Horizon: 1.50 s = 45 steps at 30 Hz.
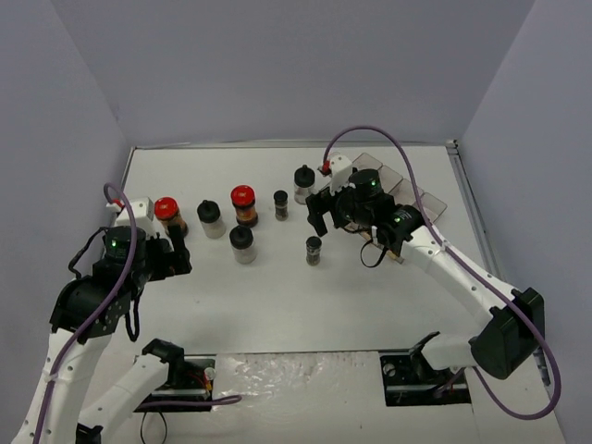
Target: Organize the condiment bottles
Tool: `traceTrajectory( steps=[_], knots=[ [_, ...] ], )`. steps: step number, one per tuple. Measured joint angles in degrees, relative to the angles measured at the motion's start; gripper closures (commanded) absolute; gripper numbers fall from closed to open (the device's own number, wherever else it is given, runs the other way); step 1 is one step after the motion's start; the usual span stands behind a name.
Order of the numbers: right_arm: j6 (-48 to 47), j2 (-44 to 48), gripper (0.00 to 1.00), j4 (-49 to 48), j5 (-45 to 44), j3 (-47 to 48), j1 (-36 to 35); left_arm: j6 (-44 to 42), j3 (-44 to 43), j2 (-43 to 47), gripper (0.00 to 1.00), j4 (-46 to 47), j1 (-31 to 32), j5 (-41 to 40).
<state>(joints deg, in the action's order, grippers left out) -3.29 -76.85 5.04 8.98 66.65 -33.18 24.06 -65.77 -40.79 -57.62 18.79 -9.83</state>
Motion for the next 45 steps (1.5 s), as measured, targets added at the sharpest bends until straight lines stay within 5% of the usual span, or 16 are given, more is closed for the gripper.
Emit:
traceTrajectory(
  steps=[15, 21, 31, 38, 45],
  knots=[
    [2.2, -5.5, 0.21, 0.3, -0.8, -9.2, -4.4, -2.6, 0.0, -0.7, 0.03, 1.0, 0.0, 0.0],
    [2.1, -11.0, 0.37, -1.3, -0.9, -9.2, -4.7, -2.6, 0.0, -0.6, 0.03, 0.9, 0.0, 0.3],
    [1.8, -13.7, 1.0, -4.3, -2.4, -9.2, -5.2, -2.6, 0.0, 0.1, 0.03, 0.6, 0.0, 0.6],
    [2.8, -11.1, 1.0, -2.3, -6.2, -7.5, -3.5, -2.6, 0.0, 0.2, 0.03, 0.7, 0.0, 0.6],
    [6.4, -7.8, 1.0, 0.3, -9.4, 3.0, 10.9, -2.6, 0.0, 0.2, 0.03, 0.7, 0.0, 0.4]
  ],
)
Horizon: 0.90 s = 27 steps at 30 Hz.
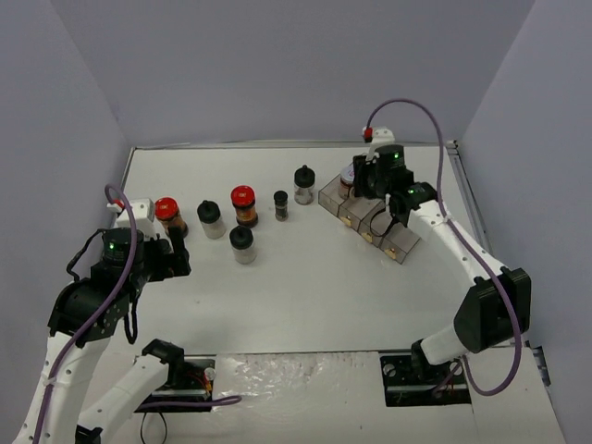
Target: Organize the condiment bottles
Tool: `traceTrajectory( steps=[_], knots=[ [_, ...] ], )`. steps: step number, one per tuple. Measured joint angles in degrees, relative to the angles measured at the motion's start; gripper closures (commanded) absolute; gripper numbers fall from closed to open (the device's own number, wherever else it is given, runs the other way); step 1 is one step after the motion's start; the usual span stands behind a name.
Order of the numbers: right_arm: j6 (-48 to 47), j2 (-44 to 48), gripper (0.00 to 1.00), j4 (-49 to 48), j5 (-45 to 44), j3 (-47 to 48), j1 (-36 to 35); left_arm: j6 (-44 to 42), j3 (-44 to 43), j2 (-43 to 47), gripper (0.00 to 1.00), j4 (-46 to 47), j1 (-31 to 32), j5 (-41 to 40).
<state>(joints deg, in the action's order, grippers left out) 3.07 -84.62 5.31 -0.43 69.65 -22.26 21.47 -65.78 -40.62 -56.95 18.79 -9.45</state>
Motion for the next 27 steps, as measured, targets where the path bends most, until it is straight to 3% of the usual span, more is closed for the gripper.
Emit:
traceTrajectory(
  steps=[5, 10, 17, 27],
  knots=[
    [2.9, -2.1, 1.0, 1.3, -0.4, 7.6, 8.9, 0.0, 0.0, 0.0, 0.03, 0.0, 0.0, -0.3],
    [5.7, -12.4, 1.0, 0.7, 0.1, 15.7, 16.1, 0.0, 0.0, 0.1, 0.03, -0.2, 0.0, -0.7],
    [6.8, -24.1, 1.0, 2.2, -1.8, 19.1, 17.0, 0.0, 0.0, 0.4, 0.03, -0.9, 0.0, -0.9],
    [5.8, -30.8, 1.0, 2.2, -5.1, 24.6, 17.1, 0.4, 0.0, 1.2, 0.03, -2.4, 0.0, -1.1]
  ],
)
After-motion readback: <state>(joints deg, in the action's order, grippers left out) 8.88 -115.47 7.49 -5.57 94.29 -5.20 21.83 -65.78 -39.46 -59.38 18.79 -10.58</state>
